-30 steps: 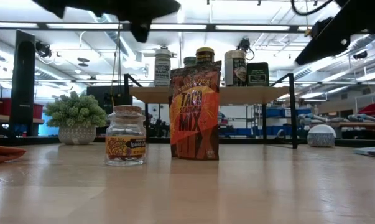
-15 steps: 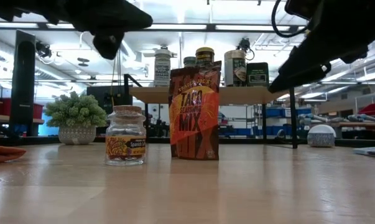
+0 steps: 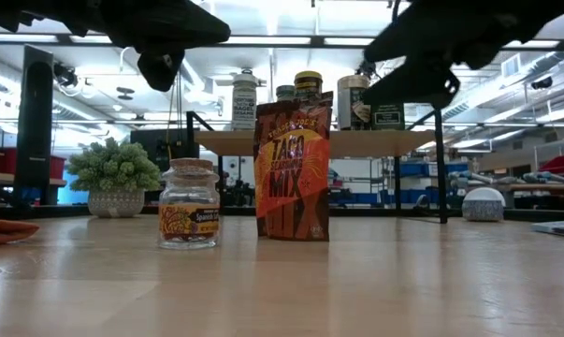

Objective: Shelf spices
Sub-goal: Put the orange seasoning bag on the shelf

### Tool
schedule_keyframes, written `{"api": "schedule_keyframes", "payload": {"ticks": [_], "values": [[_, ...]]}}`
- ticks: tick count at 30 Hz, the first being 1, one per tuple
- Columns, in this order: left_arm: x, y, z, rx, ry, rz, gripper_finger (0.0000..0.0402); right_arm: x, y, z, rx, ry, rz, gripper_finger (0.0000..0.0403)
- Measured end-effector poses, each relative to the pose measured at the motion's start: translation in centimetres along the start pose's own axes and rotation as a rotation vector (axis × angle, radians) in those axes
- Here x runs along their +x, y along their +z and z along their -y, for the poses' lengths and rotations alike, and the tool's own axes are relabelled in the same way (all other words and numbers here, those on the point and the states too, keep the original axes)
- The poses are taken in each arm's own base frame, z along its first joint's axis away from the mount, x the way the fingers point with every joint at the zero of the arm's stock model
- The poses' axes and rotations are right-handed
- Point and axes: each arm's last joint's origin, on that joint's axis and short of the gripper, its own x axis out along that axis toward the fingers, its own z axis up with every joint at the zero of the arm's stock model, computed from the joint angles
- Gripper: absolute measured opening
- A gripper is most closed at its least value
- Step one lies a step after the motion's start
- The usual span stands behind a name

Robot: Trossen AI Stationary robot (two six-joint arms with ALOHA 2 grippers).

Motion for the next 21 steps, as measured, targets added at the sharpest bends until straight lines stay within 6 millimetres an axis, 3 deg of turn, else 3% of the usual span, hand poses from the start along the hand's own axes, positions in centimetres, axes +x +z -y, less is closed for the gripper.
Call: {"api": "schedule_keyframes", "payload": {"ticks": [7,15,21], "values": [[0.0,0.0,0.0,-0.001,0.0,0.0,0.0001,0.7,0.7,1.0,0.019,-0.04,0.016,0.0305],[0.0,0.2,0.0,-0.011,0.0,0.017,0.0001,4.6,0.9,-1.9,-0.154,-0.099,-0.097,0.0305],[0.0,0.2,0.1,-0.015,0.0,0.016,0.0001,6.5,2.6,-2.1,-0.149,-0.144,-0.128,0.0305]]}}
